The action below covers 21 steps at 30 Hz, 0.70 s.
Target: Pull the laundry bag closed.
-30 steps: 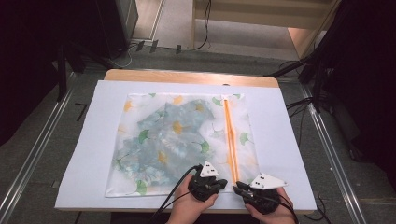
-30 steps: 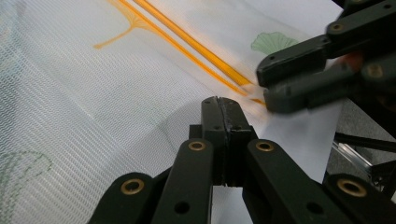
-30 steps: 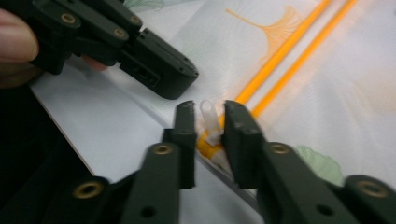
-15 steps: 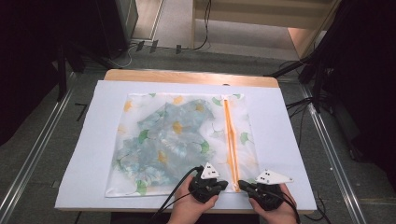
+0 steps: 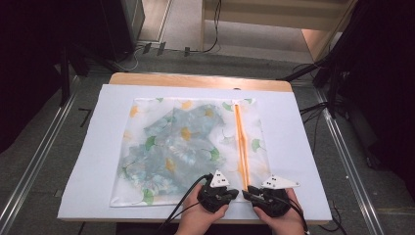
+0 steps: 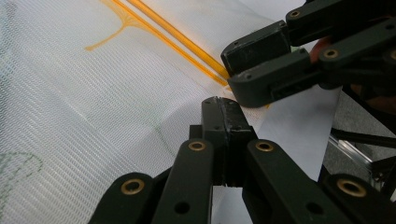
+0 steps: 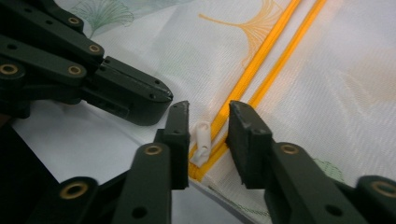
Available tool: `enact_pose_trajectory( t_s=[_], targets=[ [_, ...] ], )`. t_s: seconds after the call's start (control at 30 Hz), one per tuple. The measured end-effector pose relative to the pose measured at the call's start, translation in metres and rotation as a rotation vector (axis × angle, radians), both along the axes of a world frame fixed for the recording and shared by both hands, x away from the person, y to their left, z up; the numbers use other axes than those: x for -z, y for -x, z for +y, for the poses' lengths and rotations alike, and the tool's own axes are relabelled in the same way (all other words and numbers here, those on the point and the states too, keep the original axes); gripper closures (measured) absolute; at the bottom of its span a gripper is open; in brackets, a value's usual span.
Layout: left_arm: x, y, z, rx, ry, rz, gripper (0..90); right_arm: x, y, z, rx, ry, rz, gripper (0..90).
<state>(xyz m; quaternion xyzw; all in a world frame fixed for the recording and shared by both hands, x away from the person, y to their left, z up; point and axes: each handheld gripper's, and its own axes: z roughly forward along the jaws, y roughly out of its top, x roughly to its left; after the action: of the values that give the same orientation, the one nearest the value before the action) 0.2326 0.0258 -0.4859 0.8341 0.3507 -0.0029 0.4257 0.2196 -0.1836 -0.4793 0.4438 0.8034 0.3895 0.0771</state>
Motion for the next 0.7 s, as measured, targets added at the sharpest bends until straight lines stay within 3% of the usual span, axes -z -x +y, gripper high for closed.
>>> enact_pose_trajectory(
  t_s=[0.1,0.3,0.37,0.63,0.67,0.7],
  targets=[
    [0.0000,0.0001,-0.0001,0.000,-0.001,-0.001,90.0,-0.0018,0.0006,-0.0016,-0.006,-0.018,0.029,84.7],
    [0.0000,0.0002,-0.0002,0.005,-0.002,-0.002,90.0,-0.0058,0.0018,-0.0069,0.002,-0.058,0.007,90.0],
    [-0.0002,0.0005,-0.0003,0.005,-0.005,-0.002,90.0,-0.0060,0.0008,-0.0096,0.009,-0.077,0.018,90.0],
    [0.0000,0.0001,-0.0004,0.016,-0.001,0.003,90.0,-0.0040,-0.0001,-0.0088,-0.014,-0.070,0.027,90.0],
    [-0.0001,0.0001,-0.0003,0.016,-0.003,0.004,90.0,-0.0039,0.0007,-0.0100,0.000,-0.070,0.013,81.9],
    [0.0000,0.0002,-0.0003,0.015,-0.001,0.004,90.0,-0.0039,0.0007,-0.0100,0.000,-0.070,0.013,81.9]
  ],
)
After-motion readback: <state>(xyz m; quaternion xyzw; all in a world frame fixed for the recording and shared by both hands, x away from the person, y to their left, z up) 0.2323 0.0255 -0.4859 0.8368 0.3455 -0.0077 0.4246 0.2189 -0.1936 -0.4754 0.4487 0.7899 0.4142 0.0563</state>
